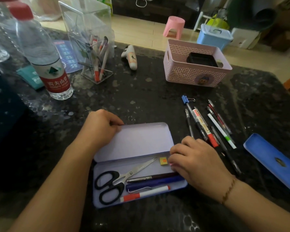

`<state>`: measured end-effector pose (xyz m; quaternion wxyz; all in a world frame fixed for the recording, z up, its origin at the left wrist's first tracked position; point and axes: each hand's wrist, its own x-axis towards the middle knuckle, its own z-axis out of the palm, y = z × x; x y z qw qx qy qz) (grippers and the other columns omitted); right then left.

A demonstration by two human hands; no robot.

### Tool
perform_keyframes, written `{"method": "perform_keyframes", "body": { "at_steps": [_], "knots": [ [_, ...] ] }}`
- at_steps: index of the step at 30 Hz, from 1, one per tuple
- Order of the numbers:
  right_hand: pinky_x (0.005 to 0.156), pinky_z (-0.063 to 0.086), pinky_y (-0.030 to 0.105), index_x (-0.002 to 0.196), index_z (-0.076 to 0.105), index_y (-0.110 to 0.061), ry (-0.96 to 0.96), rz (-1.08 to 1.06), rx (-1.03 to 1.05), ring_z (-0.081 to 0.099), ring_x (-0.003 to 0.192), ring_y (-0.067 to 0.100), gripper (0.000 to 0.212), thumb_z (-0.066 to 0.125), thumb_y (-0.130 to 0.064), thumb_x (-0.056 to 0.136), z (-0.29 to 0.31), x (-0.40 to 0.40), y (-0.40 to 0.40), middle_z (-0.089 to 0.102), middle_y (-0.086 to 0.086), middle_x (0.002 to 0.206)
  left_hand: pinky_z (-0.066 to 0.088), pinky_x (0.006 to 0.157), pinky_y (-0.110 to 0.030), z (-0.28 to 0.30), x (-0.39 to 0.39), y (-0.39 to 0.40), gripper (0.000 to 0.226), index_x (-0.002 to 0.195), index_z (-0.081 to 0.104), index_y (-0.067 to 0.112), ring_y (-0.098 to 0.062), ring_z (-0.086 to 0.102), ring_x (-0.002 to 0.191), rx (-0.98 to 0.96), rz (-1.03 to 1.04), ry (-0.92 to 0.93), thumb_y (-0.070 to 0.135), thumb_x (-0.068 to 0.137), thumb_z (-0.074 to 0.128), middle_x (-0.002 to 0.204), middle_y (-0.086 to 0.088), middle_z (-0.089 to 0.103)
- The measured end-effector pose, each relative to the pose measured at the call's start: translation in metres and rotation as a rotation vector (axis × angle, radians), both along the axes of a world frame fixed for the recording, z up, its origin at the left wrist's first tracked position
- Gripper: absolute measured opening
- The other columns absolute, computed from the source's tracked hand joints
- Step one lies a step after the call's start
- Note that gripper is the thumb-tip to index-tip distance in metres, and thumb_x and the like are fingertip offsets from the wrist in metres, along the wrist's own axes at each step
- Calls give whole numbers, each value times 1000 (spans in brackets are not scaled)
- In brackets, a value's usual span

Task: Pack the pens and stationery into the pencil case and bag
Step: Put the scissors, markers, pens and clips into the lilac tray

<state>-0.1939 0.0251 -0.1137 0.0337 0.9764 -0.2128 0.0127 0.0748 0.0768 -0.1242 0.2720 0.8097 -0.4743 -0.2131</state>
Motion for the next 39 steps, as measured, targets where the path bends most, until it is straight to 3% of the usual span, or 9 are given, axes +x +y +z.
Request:
{"method": "perform_keyframes", "body": {
  "at_steps": [6, 13, 18, 26, 29, 32, 36, 39],
  "knots": [
    [59, 46, 28, 78, 70, -31, 38, -230, -9, 46, 74, 9, 22, 67, -52, 71, 4, 1, 4, 54, -11, 78, 43, 78, -20, -2, 0, -1, 15, 90, 78, 24, -11, 63, 83, 9, 12, 17, 14, 81, 72, 88, 5, 72],
    [56, 41, 29, 73, 73, -28, 15, -220, -45, 48, 68, 12, 18, 72, -46, 71, -3, 8, 5, 55, -10, 70, 42, 77, -19, 0, -1, -1, 15, 91, 78, 23, -9, 60, 82, 13, 5, -1, 12, 82, 71, 89, 4, 70],
    [55, 41, 27, 70, 67, -28, -20, -231, -12, 48, 66, 12, 26, 74, -53, 64, -6, 7, 6, 56, -10, 68, 40, 77, -20, 1, -2, -1, 15, 89, 78, 22, -7, 57, 78, 3, 11, -19, 11, 80, 72, 80, 7, 65],
    [54, 39, 26, 68, 64, -28, -39, -202, 41, 44, 65, 10, 26, 69, -54, 72, -8, 9, -3, 54, -11, 67, 39, 76, -20, 3, -4, -2, 15, 90, 78, 22, -7, 56, 77, 17, 20, -7, 11, 82, 71, 81, 5, 67],
    [57, 43, 30, 68, 63, -24, -243, -290, 133, 49, 66, 11, 35, 57, -56, 80, 10, 9, -34, 57, -9, 67, 40, 76, -20, 4, -3, -1, 15, 90, 78, 23, -4, 56, 75, 14, 24, 7, 13, 82, 71, 79, 8, 65],
    [70, 51, 33, 86, 67, -23, -370, -521, 163, 60, 78, 18, 27, 60, -48, 82, 19, 26, -111, 65, -1, 82, 41, 74, -15, 4, -3, -1, 15, 90, 78, 24, -2, 57, 77, 20, 12, 6, 12, 83, 70, 83, 9, 66],
    [93, 48, 42, 124, 57, -19, -12, -730, 173, 56, 110, 33, 56, 57, -56, 82, -4, 55, -203, 60, 12, 121, 39, 70, -9, 1, 1, -2, 15, 91, 78, 24, 6, 53, 70, 15, 0, 8, 14, 83, 71, 78, 16, 63],
    [93, 48, 43, 117, 61, -16, 57, -737, 170, 56, 108, 33, 51, 60, -54, 82, -20, 69, -224, 61, 13, 120, 41, 77, -15, 0, 2, -4, 14, 90, 77, 25, 3, 56, 74, 12, -1, 16, 15, 83, 71, 80, 14, 65]
  ]
}}
